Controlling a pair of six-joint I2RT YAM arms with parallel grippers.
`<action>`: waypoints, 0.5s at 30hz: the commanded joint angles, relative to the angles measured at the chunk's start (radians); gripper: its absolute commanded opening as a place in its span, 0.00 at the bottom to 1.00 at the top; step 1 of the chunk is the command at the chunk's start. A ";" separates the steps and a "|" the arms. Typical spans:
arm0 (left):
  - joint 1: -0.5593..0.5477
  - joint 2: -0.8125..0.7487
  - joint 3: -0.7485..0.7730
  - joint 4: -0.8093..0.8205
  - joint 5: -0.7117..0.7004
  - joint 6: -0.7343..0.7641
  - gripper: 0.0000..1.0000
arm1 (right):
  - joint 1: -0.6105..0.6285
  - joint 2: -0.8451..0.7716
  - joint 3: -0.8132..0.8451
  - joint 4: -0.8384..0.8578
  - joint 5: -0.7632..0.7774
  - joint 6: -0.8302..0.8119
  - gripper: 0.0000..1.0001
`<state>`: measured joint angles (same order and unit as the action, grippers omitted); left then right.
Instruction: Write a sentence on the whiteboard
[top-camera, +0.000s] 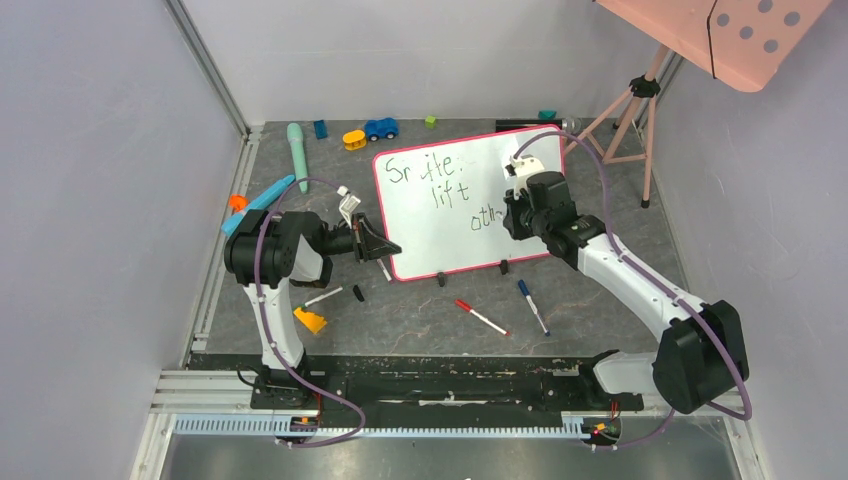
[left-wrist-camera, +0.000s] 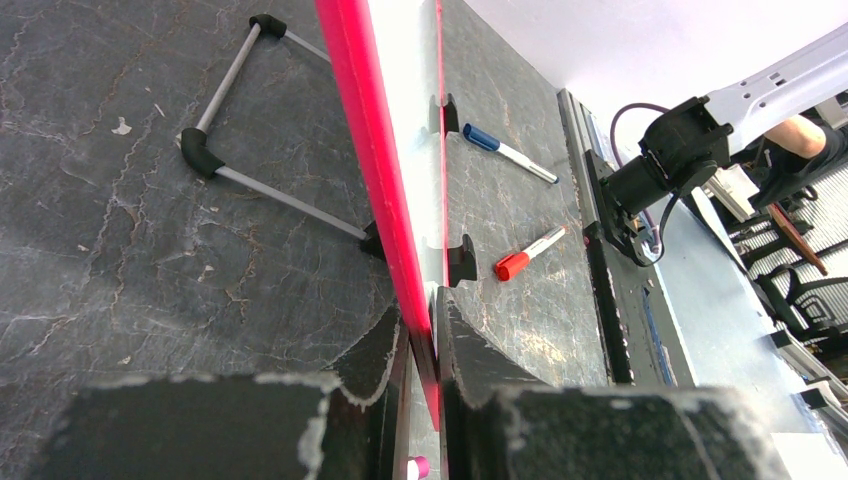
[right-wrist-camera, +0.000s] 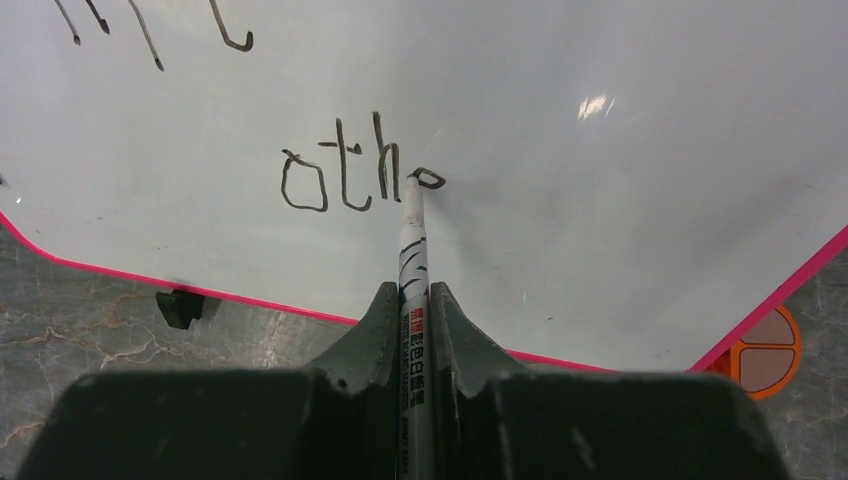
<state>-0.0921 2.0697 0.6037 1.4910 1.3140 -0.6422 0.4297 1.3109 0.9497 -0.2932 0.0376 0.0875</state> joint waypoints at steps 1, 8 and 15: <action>-0.009 0.018 -0.006 0.066 0.035 0.090 0.14 | -0.004 -0.003 -0.033 0.021 -0.004 0.012 0.00; -0.009 0.018 -0.006 0.067 0.037 0.090 0.14 | -0.003 -0.020 -0.039 0.003 0.043 0.012 0.00; -0.009 0.018 -0.006 0.066 0.036 0.089 0.14 | -0.004 -0.034 -0.007 -0.016 0.089 0.006 0.00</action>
<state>-0.0921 2.0697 0.6037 1.4914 1.3148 -0.6422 0.4301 1.2949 0.9176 -0.3168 0.0547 0.0967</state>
